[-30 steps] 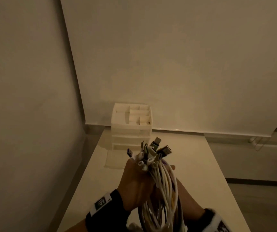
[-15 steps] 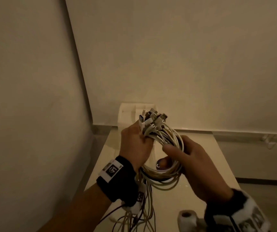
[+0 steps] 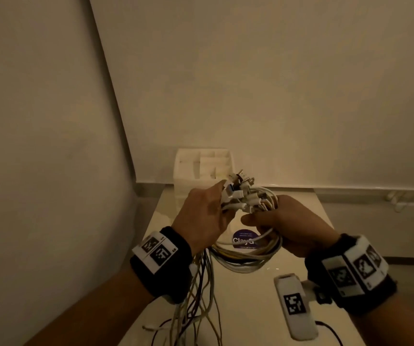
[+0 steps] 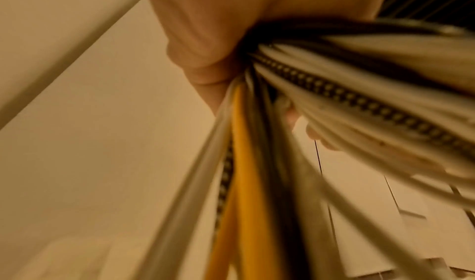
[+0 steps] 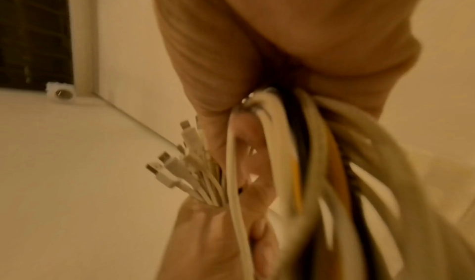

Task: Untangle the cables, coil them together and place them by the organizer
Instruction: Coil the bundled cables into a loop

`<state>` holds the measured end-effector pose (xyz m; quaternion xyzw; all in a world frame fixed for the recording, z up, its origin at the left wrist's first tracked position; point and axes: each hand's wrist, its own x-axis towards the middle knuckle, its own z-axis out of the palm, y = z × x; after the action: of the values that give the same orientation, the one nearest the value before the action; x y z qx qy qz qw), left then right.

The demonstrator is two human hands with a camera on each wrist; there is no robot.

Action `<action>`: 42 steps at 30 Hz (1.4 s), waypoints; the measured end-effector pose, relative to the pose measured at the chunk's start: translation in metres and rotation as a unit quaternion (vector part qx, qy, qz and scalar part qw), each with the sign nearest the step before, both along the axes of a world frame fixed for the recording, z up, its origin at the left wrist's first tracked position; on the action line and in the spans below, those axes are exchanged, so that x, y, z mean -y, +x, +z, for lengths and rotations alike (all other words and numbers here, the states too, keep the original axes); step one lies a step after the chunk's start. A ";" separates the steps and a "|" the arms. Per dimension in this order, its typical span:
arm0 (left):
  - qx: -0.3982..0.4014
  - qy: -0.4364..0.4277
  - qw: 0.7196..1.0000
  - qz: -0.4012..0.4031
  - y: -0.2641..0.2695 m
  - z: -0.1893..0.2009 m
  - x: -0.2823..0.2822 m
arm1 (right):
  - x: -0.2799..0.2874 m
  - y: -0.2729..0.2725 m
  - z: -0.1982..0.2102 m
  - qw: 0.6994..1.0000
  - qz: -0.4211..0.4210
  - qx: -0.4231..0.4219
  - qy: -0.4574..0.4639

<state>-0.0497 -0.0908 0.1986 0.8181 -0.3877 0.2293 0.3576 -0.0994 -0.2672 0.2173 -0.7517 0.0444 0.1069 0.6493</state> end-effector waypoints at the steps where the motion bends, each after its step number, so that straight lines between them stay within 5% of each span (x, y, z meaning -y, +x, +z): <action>1: -0.036 -0.008 0.999 -0.011 0.000 -0.003 -0.001 | -0.003 0.000 -0.003 1.000 -0.023 0.012 -0.007; 5: -0.266 -0.084 0.960 -0.023 -0.007 0.002 -0.001 | -0.014 -0.008 -0.013 0.989 -0.071 0.118 -0.050; 7: -0.279 -0.119 0.953 0.015 -0.004 0.006 0.001 | -0.016 -0.014 -0.020 0.986 -0.075 0.146 -0.013; 10: -0.281 -0.207 0.933 0.090 0.007 0.009 0.000 | -0.021 -0.021 -0.032 0.983 -0.060 0.077 0.155; 13: -0.302 -0.274 0.910 0.075 0.005 0.010 0.002 | -0.036 -0.024 -0.037 0.910 -0.073 0.045 0.405; 15: -0.319 -0.286 0.901 0.067 0.002 0.009 0.003 | -0.045 -0.020 -0.038 0.879 -0.101 0.055 0.463; 20: -0.363 -0.285 0.886 0.036 -0.013 0.004 0.011 | -0.053 -0.010 -0.035 0.912 -0.215 0.093 0.337; 26: -0.358 -0.391 0.843 0.086 0.005 0.006 0.007 | -0.035 -0.027 -0.047 0.911 0.012 0.172 0.376; 29: -0.355 -0.446 0.817 0.087 0.015 0.013 0.006 | -0.037 -0.030 -0.069 0.956 0.051 0.173 0.232; 31: -0.346 -0.450 0.819 0.080 0.016 0.018 0.006 | -0.055 -0.027 -0.077 0.980 0.034 0.158 0.113; 42: -0.306 -0.418 0.854 0.049 0.019 0.043 -0.014 | -0.093 -0.023 -0.077 0.996 0.049 0.059 0.043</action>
<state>-0.0307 -0.0771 0.2411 0.6382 -0.0861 0.1251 0.7547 -0.1228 -0.1741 0.1398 -0.7295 -0.0353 0.0961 0.6763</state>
